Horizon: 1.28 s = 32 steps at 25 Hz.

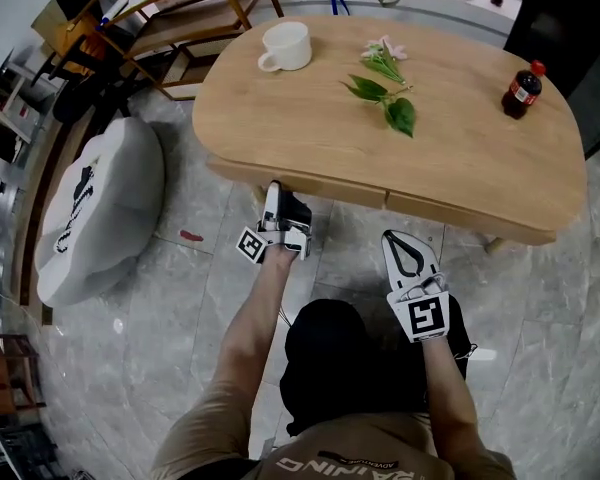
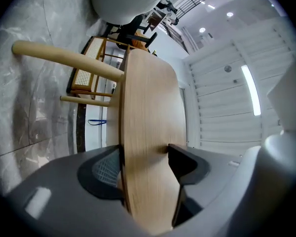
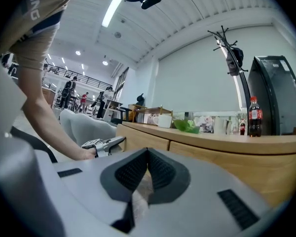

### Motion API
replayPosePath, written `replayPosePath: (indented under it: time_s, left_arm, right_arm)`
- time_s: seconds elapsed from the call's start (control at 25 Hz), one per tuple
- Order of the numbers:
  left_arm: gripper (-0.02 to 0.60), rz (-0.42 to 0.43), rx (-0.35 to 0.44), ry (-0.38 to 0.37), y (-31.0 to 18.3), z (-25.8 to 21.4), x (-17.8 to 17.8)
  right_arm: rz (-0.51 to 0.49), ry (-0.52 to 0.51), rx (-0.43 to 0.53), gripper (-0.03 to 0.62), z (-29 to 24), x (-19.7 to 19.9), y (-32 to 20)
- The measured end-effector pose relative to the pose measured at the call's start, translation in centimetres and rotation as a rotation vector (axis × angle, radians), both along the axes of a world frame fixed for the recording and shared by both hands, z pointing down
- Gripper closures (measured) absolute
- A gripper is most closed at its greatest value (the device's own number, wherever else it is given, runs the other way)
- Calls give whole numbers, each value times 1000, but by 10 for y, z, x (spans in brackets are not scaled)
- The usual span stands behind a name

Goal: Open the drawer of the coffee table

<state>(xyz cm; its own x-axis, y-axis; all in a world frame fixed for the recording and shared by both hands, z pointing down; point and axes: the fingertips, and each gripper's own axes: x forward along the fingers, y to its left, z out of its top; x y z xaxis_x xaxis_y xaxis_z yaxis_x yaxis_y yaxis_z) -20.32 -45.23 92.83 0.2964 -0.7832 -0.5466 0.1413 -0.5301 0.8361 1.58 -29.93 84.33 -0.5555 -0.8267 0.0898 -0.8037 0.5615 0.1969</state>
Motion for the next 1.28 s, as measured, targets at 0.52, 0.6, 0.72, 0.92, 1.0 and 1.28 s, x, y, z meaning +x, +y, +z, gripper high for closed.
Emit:
replayPosePath:
  time_s: [0.52, 0.6, 0.72, 0.92, 1.0, 1.28]
  left_arm:
    - [341, 54, -3, 42, 17, 6, -1]
    - [347, 62, 6, 46, 31, 6, -5]
    - [351, 73, 23, 40, 52, 7, -11]
    - [354, 54, 28, 46, 78, 9, -21]
    - [358, 46, 28, 49, 92, 9, -26]
    - [359, 46, 31, 45, 128, 11, -34]
  right_arm:
    - [-35, 6, 17, 589, -9, -9, 6]
    - [-43, -3, 28, 589, -14, -11, 10]
    - [-53, -28, 32, 589, -20, -9, 19]
    - [-70, -72, 44, 589, -30, -3, 31]
    - [-73, -73, 35, 589, -32, -2, 36]
    - [-80, -101, 20, 589, -31, 0, 41]
